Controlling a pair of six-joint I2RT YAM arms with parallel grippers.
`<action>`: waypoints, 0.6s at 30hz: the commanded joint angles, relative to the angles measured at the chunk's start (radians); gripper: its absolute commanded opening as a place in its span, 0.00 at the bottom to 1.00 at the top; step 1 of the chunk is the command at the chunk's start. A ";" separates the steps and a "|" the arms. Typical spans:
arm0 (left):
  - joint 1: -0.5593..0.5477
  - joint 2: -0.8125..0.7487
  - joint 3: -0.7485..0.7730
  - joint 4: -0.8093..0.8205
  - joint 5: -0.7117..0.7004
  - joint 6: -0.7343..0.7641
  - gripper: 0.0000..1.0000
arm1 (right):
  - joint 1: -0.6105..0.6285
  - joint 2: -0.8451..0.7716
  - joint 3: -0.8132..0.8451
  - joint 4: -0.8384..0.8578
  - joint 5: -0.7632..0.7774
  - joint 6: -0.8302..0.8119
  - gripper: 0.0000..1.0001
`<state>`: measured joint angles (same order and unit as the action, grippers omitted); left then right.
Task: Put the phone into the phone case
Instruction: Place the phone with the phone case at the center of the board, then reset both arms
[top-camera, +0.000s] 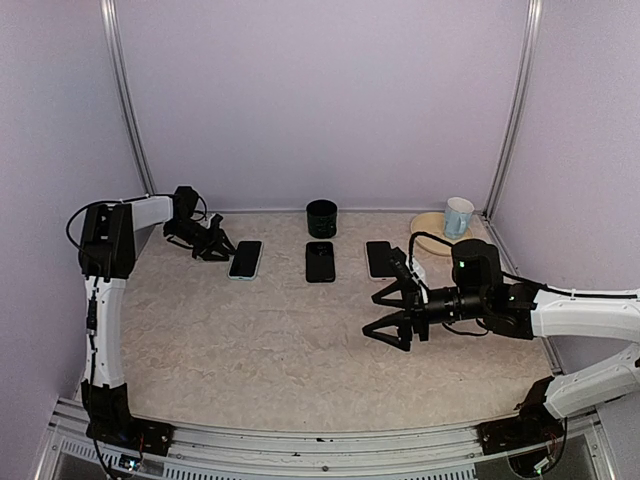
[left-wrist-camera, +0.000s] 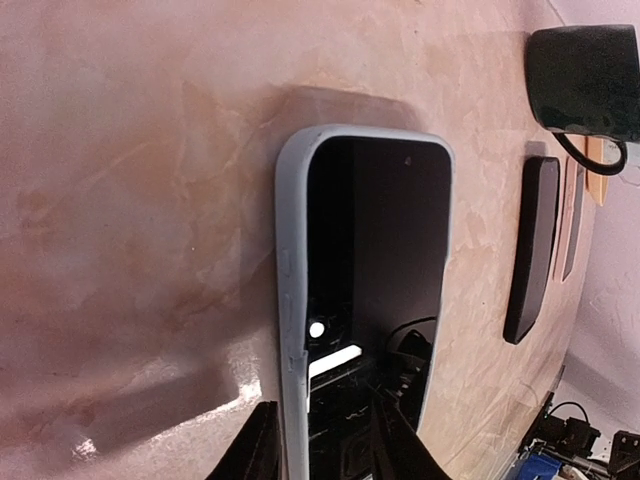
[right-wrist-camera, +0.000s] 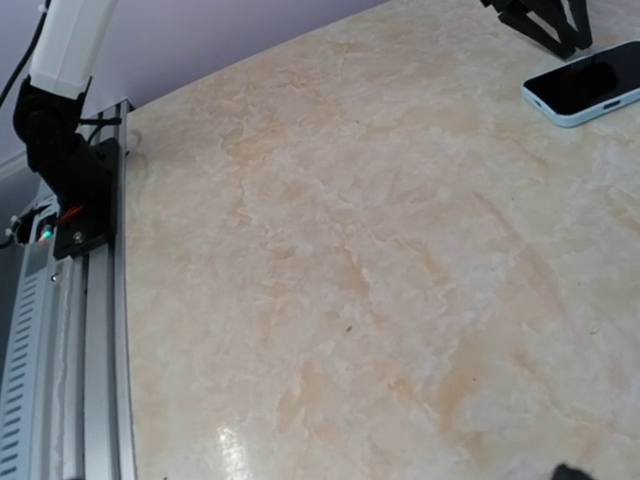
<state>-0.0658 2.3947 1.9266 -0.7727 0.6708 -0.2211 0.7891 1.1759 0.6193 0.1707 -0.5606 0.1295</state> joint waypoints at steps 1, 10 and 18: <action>0.006 -0.055 -0.022 0.010 -0.064 -0.006 0.32 | -0.005 -0.002 -0.006 0.029 0.006 0.010 1.00; 0.006 -0.240 -0.225 0.166 -0.102 -0.048 0.34 | -0.005 -0.027 0.013 -0.038 0.135 -0.019 1.00; -0.008 -0.591 -0.544 0.407 -0.071 -0.107 0.64 | -0.009 -0.105 0.031 -0.122 0.398 -0.055 1.00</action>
<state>-0.0662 1.9553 1.4834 -0.5312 0.5861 -0.2932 0.7887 1.1252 0.6239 0.1009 -0.3336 0.0998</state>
